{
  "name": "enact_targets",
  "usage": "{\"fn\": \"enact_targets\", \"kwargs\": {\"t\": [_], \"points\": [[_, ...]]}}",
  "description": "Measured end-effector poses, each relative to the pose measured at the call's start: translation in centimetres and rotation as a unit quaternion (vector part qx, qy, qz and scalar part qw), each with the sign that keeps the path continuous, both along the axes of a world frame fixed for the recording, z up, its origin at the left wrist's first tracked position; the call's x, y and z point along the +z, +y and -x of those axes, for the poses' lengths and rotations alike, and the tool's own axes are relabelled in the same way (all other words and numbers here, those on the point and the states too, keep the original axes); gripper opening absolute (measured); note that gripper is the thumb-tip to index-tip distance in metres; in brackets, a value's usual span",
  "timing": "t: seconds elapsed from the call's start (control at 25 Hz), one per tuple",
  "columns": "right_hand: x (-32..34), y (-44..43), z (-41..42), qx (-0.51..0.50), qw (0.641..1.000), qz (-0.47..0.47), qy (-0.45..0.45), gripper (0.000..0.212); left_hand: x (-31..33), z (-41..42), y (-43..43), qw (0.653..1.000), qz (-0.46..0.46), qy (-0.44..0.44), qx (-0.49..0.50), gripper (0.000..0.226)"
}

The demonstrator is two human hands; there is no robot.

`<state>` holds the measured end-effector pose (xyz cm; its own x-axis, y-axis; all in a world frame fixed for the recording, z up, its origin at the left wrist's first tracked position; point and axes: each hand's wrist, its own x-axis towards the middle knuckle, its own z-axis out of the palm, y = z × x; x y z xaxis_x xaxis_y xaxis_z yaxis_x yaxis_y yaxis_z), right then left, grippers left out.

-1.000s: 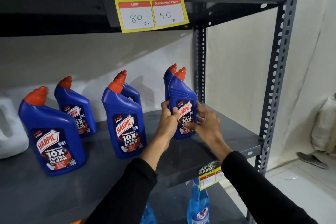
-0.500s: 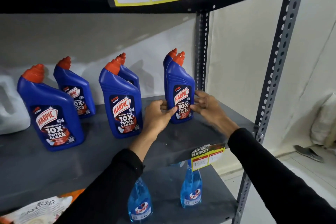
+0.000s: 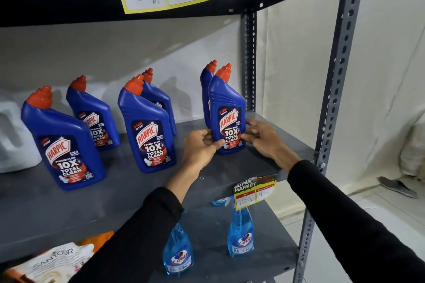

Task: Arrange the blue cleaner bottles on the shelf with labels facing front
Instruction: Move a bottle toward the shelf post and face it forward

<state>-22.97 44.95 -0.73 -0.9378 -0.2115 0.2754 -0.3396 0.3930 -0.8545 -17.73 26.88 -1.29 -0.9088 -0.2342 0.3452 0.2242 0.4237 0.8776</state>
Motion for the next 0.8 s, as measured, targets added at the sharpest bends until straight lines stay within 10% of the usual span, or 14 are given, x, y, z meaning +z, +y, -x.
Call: {"fn": "enact_targets", "kwargs": {"t": [0.64, 0.8], "points": [[-1.3, 2.5, -3.3, 0.020, 1.000, 0.010, 0.001, 0.053, -0.5, -2.3, 1.0, 1.000, 0.016, 0.004, -0.020, 0.041], [0.1, 1.7, -6.1, -0.116, 0.976, 0.059, 0.175, 0.059, 0.7, -4.5, 0.1, 0.993, 0.082, 0.085, -0.005, 0.043]]}}
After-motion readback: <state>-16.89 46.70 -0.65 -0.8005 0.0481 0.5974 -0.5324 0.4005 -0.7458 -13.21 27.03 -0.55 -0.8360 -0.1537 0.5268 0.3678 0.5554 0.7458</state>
